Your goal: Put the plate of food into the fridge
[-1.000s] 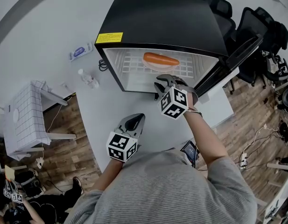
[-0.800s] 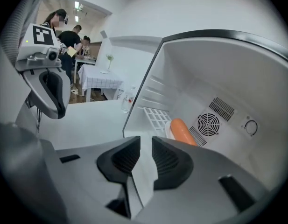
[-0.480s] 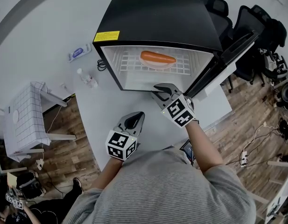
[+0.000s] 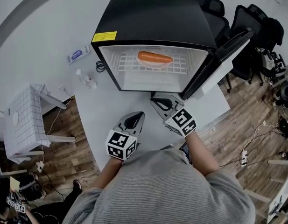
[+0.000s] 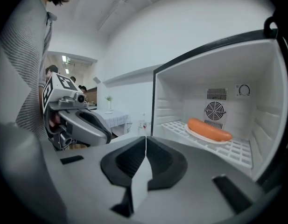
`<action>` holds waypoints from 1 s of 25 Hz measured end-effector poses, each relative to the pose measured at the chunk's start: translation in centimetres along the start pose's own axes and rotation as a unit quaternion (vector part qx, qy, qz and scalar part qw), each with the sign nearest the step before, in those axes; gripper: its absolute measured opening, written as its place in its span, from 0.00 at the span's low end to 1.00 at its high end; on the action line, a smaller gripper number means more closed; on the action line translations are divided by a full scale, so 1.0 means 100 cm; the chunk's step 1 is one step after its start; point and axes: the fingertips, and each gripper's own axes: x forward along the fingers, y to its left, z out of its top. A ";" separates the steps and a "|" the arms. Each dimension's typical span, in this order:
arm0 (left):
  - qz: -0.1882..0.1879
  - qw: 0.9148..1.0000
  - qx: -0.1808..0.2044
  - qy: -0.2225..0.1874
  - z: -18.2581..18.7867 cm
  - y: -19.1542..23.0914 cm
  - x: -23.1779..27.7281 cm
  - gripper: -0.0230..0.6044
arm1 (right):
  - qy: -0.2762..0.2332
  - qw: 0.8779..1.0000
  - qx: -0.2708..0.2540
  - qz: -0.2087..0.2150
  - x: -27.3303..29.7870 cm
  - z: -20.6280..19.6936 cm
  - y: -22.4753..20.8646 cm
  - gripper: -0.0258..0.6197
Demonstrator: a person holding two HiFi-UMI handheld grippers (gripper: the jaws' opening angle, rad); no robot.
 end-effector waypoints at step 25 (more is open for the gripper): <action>-0.022 1.000 0.017 -0.003 0.000 -0.030 -0.006 0.05 | -0.082 0.995 0.061 -0.021 -0.066 0.013 0.039 0.06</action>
